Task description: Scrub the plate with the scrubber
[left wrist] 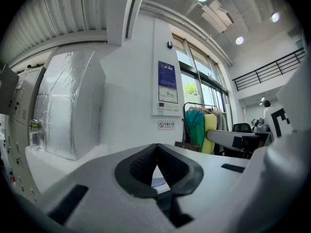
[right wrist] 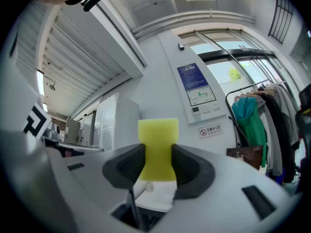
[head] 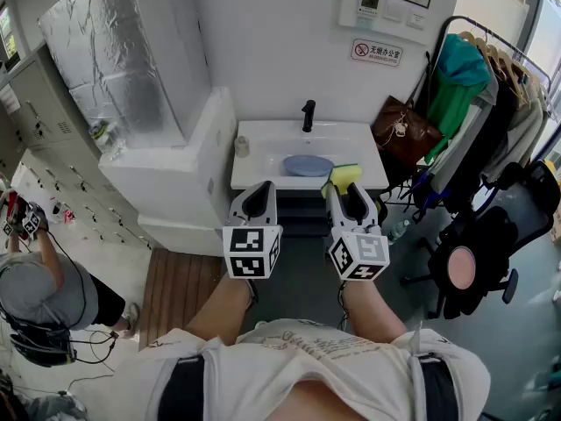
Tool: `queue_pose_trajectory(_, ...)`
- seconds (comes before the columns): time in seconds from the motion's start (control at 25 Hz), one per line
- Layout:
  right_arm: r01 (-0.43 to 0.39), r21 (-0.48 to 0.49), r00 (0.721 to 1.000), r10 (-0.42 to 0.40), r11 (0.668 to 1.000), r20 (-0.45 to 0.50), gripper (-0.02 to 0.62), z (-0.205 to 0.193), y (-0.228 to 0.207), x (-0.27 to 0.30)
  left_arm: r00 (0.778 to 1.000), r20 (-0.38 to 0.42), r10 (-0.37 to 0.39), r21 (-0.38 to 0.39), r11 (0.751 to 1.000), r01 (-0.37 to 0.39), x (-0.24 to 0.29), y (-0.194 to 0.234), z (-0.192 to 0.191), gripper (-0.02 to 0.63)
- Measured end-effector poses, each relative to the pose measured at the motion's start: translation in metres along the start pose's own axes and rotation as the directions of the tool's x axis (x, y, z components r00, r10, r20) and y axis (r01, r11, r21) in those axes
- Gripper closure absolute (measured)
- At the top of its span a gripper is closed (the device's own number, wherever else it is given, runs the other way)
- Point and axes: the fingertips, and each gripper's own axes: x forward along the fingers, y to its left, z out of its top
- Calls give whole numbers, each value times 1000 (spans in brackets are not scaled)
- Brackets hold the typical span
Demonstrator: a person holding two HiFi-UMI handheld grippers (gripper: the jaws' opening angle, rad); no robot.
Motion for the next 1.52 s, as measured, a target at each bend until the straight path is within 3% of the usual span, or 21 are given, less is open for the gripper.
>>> queue_pose_trajectory(0.52,6,1,1000,-6,1000,9,413,-6,33,5,999,-7,-44,-17,999,44,-9,19,-9,584)
queue_pose_trajectory(0.88,65,-10,998,-65,998,9,413,-27,58,4,993,-26,-118,-8,993,118,-13,39,-27,584)
queue_pose_trajectory(1.16,92,0,995,-91,996,36,413,-25,57,15,991,-34,-126,-3,992,126,-4,51,-33,584)
queue_pose_trajectory(1.52,97,32,994,-98,995,38,413,-35,25,51,991,-31,-133,0,991,133,44,46,-31,584)
